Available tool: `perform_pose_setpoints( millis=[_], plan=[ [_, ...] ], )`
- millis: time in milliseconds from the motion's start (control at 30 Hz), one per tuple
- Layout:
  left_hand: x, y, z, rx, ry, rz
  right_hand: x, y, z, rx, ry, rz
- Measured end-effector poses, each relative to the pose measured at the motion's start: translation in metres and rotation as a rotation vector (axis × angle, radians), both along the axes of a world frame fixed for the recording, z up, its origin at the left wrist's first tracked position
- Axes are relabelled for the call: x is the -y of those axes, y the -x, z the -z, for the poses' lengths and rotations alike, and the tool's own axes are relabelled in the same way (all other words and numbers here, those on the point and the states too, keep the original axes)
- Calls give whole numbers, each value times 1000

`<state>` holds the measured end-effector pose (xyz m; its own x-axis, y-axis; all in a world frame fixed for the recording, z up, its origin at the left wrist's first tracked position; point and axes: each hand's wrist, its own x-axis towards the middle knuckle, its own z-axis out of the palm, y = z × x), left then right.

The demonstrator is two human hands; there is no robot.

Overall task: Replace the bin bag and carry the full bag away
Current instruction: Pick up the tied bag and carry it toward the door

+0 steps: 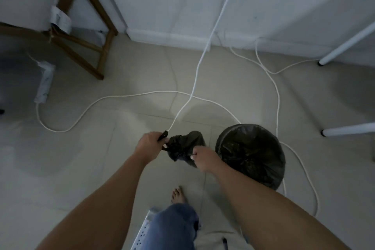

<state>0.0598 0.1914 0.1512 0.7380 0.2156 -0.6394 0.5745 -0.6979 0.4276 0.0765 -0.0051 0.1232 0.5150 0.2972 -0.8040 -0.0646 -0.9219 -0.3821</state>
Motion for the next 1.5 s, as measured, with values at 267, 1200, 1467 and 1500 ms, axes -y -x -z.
perform_pose_setpoints(
  millis=[267, 1200, 1467, 1500],
  plan=[
    [-86, -6, -220, 171, 104, -318, -72, -86, -255, 186, 22, -189],
    [-347, 168, -578, 864, -296, -1346, -511, -59, -649, 603, -915, -834],
    [-345, 304, -597, 882, -428, -1665, -594, 92, -659, 386, -1089, -1050],
    [-344, 322, -600, 880, -455, -1685, -601, 111, -661, 353, -1087, -1075]
  ],
)
